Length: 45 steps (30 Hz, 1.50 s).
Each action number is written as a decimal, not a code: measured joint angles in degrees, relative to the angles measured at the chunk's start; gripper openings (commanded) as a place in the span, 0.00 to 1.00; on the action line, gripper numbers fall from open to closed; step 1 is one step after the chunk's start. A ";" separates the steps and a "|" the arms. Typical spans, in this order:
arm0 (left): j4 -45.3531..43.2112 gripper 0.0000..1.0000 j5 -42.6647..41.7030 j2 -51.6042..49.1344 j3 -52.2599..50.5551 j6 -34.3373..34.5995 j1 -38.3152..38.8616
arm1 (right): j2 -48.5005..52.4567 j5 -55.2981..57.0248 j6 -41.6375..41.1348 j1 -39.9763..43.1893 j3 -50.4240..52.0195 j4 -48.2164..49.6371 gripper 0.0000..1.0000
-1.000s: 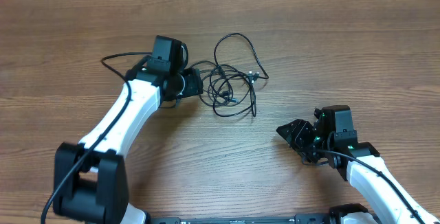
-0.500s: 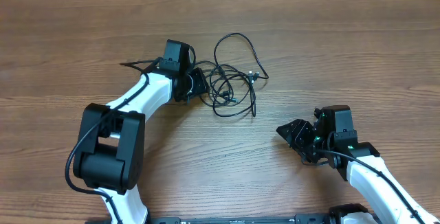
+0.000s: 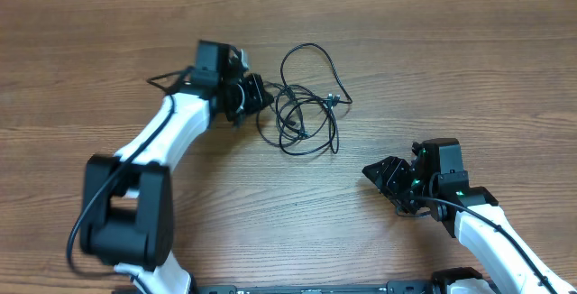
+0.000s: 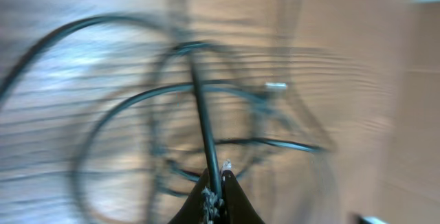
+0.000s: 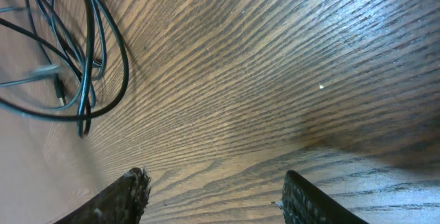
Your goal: Untangle cables
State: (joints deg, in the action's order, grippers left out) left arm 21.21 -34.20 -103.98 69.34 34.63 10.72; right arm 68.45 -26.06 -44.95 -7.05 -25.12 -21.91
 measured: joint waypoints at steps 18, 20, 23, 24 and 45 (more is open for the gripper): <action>1.07 0.04 -14.62 7.65 1.68 -2.34 -1.79 | 0.00 0.02 -0.02 0.00 0.00 -0.22 0.61; 2.80 0.04 -11.91 7.65 1.68 -4.81 -2.58 | 0.00 0.04 -0.02 0.00 0.00 -0.22 0.61; 8.24 0.04 -4.79 7.65 1.86 -9.27 -4.83 | 0.00 0.59 0.00 0.00 0.00 -0.22 0.61; 9.73 0.04 -2.71 7.67 1.90 -9.88 -5.44 | 0.00 0.70 -0.02 0.00 0.00 -0.26 0.61; 12.26 0.99 13.88 7.89 1.97 -17.16 -4.68 | 0.00 0.98 -0.02 -0.02 0.00 -0.15 0.61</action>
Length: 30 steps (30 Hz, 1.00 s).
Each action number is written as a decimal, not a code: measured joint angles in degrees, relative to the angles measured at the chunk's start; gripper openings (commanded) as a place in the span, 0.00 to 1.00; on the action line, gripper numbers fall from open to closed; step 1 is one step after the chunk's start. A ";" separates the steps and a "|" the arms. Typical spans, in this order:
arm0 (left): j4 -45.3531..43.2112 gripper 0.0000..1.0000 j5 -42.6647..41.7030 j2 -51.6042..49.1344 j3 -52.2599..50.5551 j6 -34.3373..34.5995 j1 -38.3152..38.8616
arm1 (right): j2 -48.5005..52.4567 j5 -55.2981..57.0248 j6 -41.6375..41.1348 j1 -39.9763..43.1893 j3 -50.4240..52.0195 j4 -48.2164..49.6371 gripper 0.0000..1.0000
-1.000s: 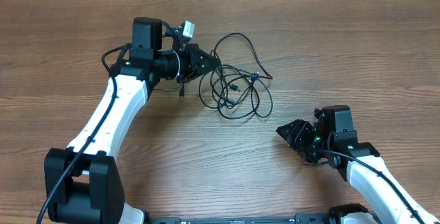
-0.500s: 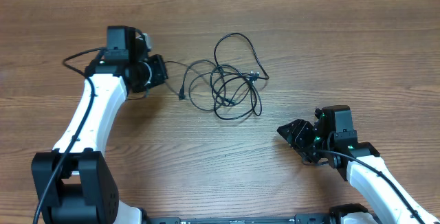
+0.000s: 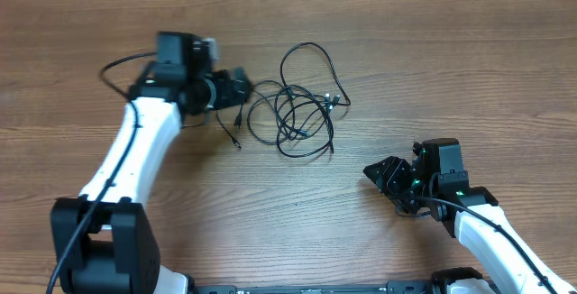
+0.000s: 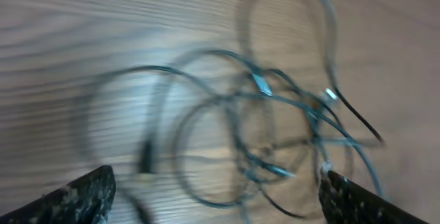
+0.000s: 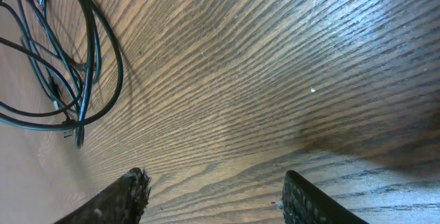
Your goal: Untangle cables
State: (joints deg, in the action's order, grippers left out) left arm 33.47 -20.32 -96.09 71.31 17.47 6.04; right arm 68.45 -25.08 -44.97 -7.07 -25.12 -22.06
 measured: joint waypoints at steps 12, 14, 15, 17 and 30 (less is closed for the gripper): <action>-5.03 1.00 -2.23 -0.59 0.00 -2.73 18.91 | 0.00 0.02 0.00 0.02 0.00 -0.57 0.61; -6.29 0.99 -2.25 -1.79 0.00 -1.09 21.14 | 0.00 0.02 0.00 0.02 0.00 -0.66 0.61; -6.75 0.97 -2.23 -2.60 0.00 -0.44 22.18 | 0.00 0.02 0.02 0.02 0.00 -0.70 0.61; -7.61 0.89 -2.25 -4.09 0.00 0.59 23.71 | 0.00 0.00 0.02 0.02 0.00 -0.70 0.61; -13.57 0.07 -2.38 -11.82 0.00 5.09 29.77 | 0.00 0.02 0.02 0.02 0.00 -0.70 0.61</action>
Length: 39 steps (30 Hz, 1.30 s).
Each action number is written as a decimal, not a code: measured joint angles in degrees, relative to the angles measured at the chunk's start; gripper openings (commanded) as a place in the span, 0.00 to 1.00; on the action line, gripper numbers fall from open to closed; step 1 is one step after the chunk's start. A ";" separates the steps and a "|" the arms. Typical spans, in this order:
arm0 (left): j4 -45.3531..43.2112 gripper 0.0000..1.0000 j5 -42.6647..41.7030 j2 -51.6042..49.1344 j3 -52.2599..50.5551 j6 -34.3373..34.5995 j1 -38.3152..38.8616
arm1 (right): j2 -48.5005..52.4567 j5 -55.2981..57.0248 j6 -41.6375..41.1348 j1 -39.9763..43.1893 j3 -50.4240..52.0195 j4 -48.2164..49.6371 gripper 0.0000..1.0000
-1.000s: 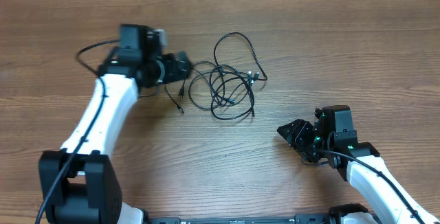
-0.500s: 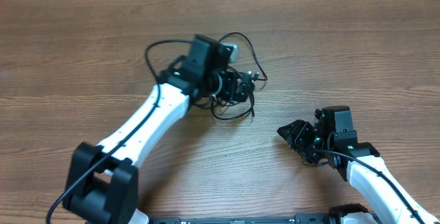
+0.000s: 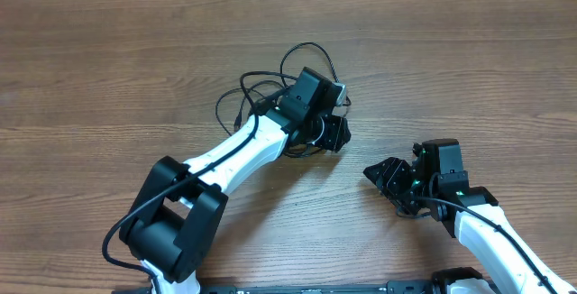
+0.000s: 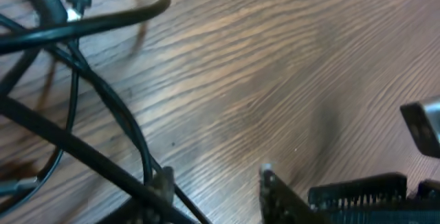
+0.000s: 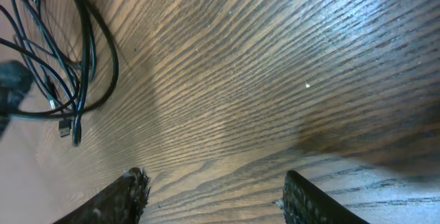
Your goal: Untangle cables
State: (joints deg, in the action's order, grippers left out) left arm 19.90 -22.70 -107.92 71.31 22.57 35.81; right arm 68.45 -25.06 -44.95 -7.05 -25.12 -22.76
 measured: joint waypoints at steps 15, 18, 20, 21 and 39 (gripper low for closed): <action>18.05 0.04 6.08 4.70 27.21 -5.09 -1.75 | 0.00 0.02 0.02 0.00 0.00 -0.79 0.61; 20.06 0.04 6.43 7.96 38.53 -5.97 -1.73 | 0.00 0.00 0.07 0.00 0.00 -0.79 0.61; 20.65 0.04 6.38 10.21 46.77 -6.29 -1.84 | 0.00 0.02 0.07 0.00 0.00 -0.79 0.61; 21.07 0.04 6.29 11.17 49.92 -6.29 -2.10 | 0.00 0.02 0.17 0.00 0.00 -0.79 0.61; 41.64 0.04 11.63 14.25 68.76 -8.07 -11.98 | 0.00 -0.04 1.09 0.00 0.00 -0.79 0.61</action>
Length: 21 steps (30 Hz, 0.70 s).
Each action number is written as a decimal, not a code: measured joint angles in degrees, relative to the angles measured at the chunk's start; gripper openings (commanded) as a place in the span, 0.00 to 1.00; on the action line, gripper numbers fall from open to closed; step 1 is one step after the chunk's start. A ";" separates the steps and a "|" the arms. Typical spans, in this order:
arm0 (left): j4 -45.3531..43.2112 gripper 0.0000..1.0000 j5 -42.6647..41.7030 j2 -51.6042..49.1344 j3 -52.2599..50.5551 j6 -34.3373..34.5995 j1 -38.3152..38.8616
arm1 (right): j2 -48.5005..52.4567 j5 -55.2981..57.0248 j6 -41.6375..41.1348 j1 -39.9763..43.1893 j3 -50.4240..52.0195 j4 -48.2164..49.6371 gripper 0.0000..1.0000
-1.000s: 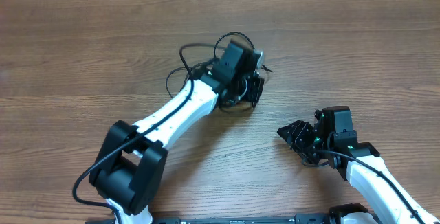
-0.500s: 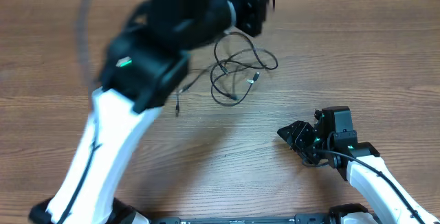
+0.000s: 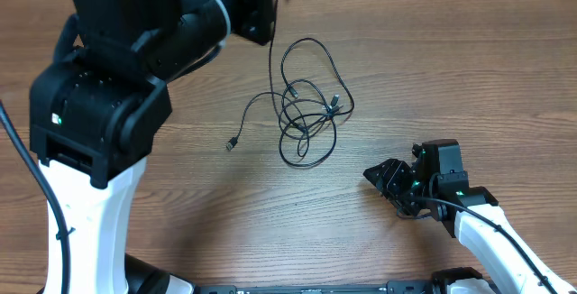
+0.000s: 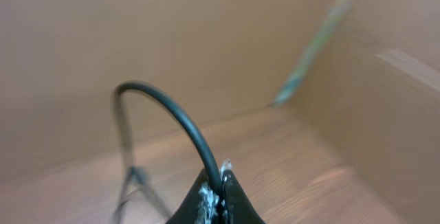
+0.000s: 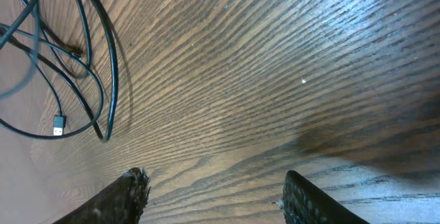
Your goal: Untangle cables
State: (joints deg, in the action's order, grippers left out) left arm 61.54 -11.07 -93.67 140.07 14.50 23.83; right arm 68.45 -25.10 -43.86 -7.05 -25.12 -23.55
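The black cables (image 3: 306, 105) lie in a loose tangle on the wooden table (image 3: 469, 68). One strand rises from the tangle to my left gripper, which is lifted high and close to the overhead camera. In the left wrist view that gripper (image 4: 221, 177) is shut on the black cable (image 4: 172, 110), which arcs up and away. A free plug end (image 3: 232, 143) lies left of the tangle. My right gripper (image 3: 383, 177) rests low at the right, open and empty (image 5: 216, 196), with cable loops (image 5: 96, 80) and a plug (image 5: 59, 123) ahead of it.
The raised left arm (image 3: 117, 87) covers much of the table's left side in the overhead view. A pale wall (image 4: 137, 31) fills the background of the left wrist view.
My left gripper was down at the tangle's right side with its jaws apart around a strand. Now it is shut on a cable and raised high. The tangle has loosened and a plug end lies out left.
First my left gripper was shut on a strand at the tangle's left edge. Then it stood open further left. Then it was at the tangle's right side, and now it holds a cable high above the table. My right gripper stayed open at the right.
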 measured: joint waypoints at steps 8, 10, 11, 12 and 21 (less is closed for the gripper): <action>18.64 0.04 24.50 -2.51 0.02 1.66 -8.83 | 0.00 -0.02 0.00 0.00 0.00 0.04 0.61; 21.35 0.04 29.55 -3.69 0.02 2.95 -11.50 | 0.00 0.00 0.02 0.00 0.00 0.00 0.61; 22.16 0.04 31.74 -4.24 0.02 3.58 -12.96 | 0.00 -0.02 0.00 0.00 0.00 0.02 0.61; 22.88 0.04 33.88 -4.85 0.02 4.11 -14.67 | 0.00 0.00 0.04 0.00 0.00 0.02 0.61; 28.09 0.04 38.14 -6.38 0.02 9.01 -29.53 | 0.00 -0.02 0.31 0.00 0.00 0.00 0.62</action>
State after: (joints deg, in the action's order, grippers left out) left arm 89.62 27.07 -100.05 140.09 23.51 -5.69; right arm 68.45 -25.12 -43.55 -7.05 -25.12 -23.55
